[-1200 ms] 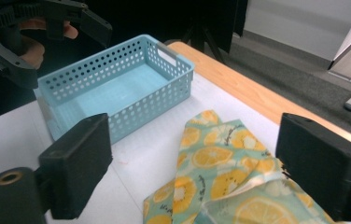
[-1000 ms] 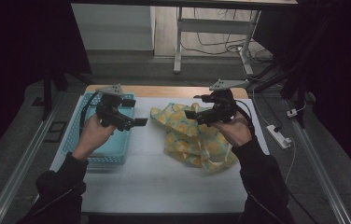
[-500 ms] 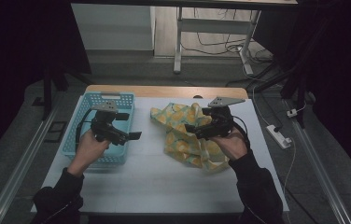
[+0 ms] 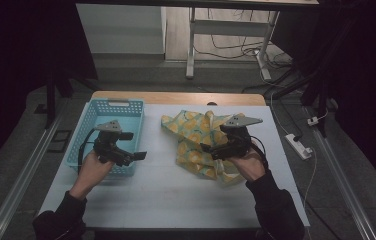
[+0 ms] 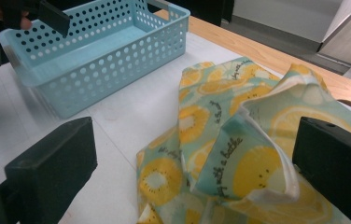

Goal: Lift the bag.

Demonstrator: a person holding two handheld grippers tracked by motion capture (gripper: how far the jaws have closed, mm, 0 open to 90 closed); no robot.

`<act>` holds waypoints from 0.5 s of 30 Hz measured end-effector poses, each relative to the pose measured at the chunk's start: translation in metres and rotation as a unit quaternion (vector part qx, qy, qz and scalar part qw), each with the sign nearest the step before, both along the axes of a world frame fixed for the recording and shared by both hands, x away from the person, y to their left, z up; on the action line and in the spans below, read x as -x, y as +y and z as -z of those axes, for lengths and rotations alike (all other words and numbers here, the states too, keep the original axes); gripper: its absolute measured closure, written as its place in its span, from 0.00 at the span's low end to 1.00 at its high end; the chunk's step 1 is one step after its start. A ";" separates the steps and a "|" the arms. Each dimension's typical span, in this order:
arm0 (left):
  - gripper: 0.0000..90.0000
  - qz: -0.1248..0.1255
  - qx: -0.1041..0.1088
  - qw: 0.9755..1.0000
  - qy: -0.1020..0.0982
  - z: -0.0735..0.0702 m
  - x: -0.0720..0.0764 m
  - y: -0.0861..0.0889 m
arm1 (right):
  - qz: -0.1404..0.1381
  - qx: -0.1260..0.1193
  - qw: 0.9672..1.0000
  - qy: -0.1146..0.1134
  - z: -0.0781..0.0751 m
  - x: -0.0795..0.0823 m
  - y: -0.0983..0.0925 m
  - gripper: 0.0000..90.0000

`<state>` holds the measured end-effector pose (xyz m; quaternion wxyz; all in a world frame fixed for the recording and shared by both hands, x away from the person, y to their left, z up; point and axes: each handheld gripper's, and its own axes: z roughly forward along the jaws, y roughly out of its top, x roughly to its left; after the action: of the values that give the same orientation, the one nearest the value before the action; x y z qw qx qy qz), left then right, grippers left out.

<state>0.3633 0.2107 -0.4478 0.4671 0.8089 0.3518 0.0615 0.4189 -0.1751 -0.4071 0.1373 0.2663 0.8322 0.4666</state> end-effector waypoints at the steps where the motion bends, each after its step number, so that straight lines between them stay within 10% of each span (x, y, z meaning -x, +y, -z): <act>1: 0.00 -0.001 -0.003 1.000 0.000 0.001 0.002 0.001 | -0.001 0.002 1.000 -0.001 0.001 0.002 -0.001 0.00; 15: 0.00 -0.012 -0.012 1.000 0.009 0.010 0.035 0.021 | 0.027 0.021 0.999 0.002 0.013 0.022 -0.025 0.00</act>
<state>0.3282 0.2316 -0.4576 0.4534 0.8106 0.3649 0.0642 0.3967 -0.2002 -0.4201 0.1540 0.2864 0.8347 0.4445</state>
